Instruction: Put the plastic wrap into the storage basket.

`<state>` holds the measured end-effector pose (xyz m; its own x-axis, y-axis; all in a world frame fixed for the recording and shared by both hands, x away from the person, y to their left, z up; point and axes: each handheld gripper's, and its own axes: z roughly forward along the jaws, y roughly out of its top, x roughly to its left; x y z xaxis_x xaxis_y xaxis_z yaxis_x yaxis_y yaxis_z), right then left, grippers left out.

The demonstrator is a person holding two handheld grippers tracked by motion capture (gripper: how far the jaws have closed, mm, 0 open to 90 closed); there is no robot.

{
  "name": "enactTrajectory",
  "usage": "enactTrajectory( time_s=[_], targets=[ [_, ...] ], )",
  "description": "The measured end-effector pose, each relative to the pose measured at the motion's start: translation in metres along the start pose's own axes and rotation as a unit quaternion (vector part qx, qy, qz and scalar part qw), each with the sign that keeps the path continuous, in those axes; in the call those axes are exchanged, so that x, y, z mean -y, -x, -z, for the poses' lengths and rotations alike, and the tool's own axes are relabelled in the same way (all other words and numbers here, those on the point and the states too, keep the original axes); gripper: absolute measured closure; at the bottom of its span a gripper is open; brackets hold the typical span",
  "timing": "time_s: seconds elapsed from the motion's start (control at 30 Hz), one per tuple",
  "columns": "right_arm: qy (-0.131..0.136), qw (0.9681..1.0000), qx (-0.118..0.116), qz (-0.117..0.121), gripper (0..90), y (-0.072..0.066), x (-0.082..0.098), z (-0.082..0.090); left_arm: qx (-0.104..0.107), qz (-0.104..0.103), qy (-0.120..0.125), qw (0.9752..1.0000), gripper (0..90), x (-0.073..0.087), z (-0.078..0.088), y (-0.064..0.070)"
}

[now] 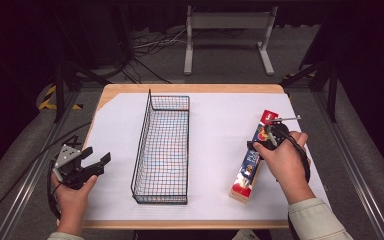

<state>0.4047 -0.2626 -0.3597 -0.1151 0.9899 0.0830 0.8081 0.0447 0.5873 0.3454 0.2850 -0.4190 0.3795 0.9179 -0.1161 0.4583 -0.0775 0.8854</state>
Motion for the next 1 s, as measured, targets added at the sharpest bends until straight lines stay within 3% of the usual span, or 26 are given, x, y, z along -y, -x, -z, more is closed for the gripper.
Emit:
enactTrajectory(
  time_s=[0.13, 0.43, 0.6, 0.77, 1.0],
  targets=[
    [-0.023, 0.9993, 0.021, -0.023, 22.4, 0.006, -0.002, -0.009, -0.001, -0.005, -0.001, 1.0000, 27.9, 0.000, -0.001, 0.000],
    [-0.059, 0.9951, 0.037, -0.071, 21.4, 0.006, -0.013, -0.029, -0.004, -0.009, -0.004, 0.9999, 27.8, 0.002, -0.001, 0.000],
    [-0.071, 0.9929, 0.053, -0.080, 19.4, 0.004, -0.019, -0.038, -0.006, -0.010, -0.001, 0.9999, 27.5, 0.002, 0.000, -0.001],
    [-0.097, 0.9885, 0.070, -0.092, 18.6, 0.002, -0.021, -0.053, -0.006, -0.011, -0.003, 0.9999, 27.4, 0.003, 0.000, -0.001],
    [-0.136, 0.9832, 0.070, -0.100, 19.8, 0.004, -0.021, -0.064, -0.009, -0.013, -0.005, 0.9999, 27.4, 0.004, 0.001, -0.001]
  ],
)
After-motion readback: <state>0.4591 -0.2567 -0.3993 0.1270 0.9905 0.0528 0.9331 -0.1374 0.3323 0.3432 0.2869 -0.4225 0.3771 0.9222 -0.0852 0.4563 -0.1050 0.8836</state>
